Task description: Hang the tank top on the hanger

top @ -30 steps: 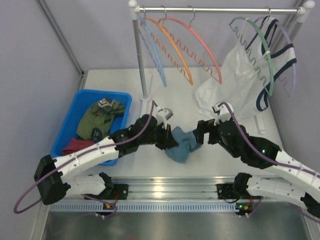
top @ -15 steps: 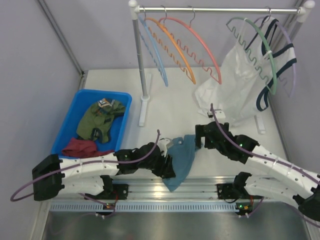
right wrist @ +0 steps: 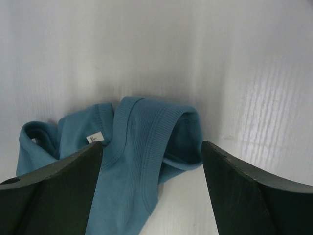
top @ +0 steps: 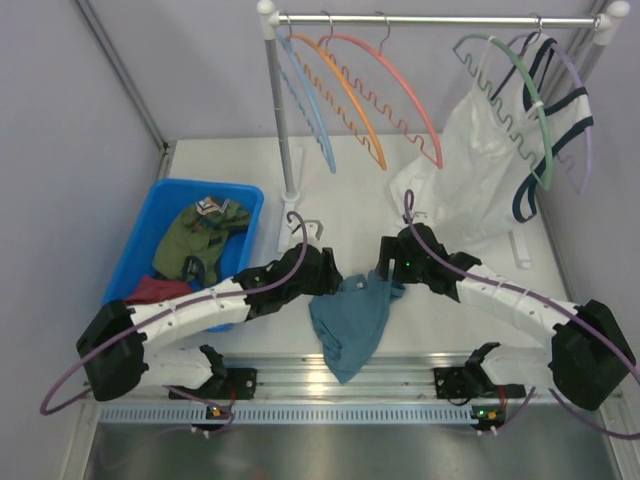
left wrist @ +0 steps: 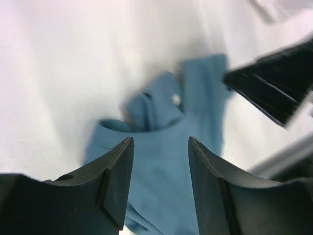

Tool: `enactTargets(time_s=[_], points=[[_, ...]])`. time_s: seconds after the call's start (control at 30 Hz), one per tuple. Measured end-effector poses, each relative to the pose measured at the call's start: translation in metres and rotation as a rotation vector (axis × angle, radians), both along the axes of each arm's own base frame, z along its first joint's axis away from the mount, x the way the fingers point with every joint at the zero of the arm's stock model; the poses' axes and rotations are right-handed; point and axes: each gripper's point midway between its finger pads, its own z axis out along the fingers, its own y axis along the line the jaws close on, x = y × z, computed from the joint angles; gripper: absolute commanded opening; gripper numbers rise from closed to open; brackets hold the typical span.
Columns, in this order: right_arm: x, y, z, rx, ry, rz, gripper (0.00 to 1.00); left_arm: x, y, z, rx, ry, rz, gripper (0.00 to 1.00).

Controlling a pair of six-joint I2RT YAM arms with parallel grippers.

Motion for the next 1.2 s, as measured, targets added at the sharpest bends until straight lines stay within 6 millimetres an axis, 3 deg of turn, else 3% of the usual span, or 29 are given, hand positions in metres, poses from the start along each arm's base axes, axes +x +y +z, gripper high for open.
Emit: enactTargets(time_s=[0.1, 0.23, 0.3, 0.4, 0.43, 0.47, 0.5, 0.63, 0.8, 0.93, 1.1, 1.2], points=[[0.006, 0.005, -0.01, 0.002, 0.014, -0.005, 0.78, 0.022, 0.015, -0.025, 0.052, 0.051, 0.068, 0.53], [0.015, 0.008, -0.026, -0.003, 0.037, -0.019, 0.62, 0.027, 0.014, -0.055, 0.077, 0.14, 0.051, 0.53], [0.015, 0.009, -0.034, -0.013, 0.054, -0.021, 0.55, 0.028, 0.012, -0.06, 0.068, 0.161, 0.044, 0.53], [0.015, 0.009, -0.046, -0.032, 0.077, -0.018, 0.29, 0.031, 0.006, -0.069, 0.039, 0.202, 0.023, 0.53], [0.015, 0.008, -0.047, -0.035, 0.081, -0.018, 0.12, 0.033, 0.005, -0.07, 0.025, 0.212, 0.018, 0.54], [0.015, 0.008, -0.047, -0.036, 0.078, -0.017, 0.03, 0.036, 0.003, -0.072, 0.01, 0.223, 0.012, 0.54], [0.016, 0.007, -0.045, -0.034, 0.075, -0.017, 0.0, 0.038, 0.002, -0.073, -0.003, 0.232, 0.008, 0.54], [0.013, 0.004, -0.027, -0.003, 0.027, -0.021, 0.0, 0.045, -0.003, -0.077, -0.071, 0.272, -0.022, 0.54], [-0.006, -0.011, 0.021, 0.077, -0.097, -0.014, 0.0, 0.045, -0.006, -0.087, -0.098, 0.328, -0.054, 0.54], [-0.024, -0.017, 0.048, 0.131, -0.162, 0.013, 0.0, 0.046, -0.019, -0.09, -0.11, 0.362, -0.112, 0.54], [-0.049, -0.028, 0.039, 0.123, -0.137, 0.038, 0.0, 0.046, -0.034, -0.093, -0.132, 0.395, -0.183, 0.52], [-0.059, -0.035, 0.031, 0.096, -0.102, 0.041, 0.0, 0.043, -0.042, -0.099, -0.147, 0.432, -0.217, 0.44]])
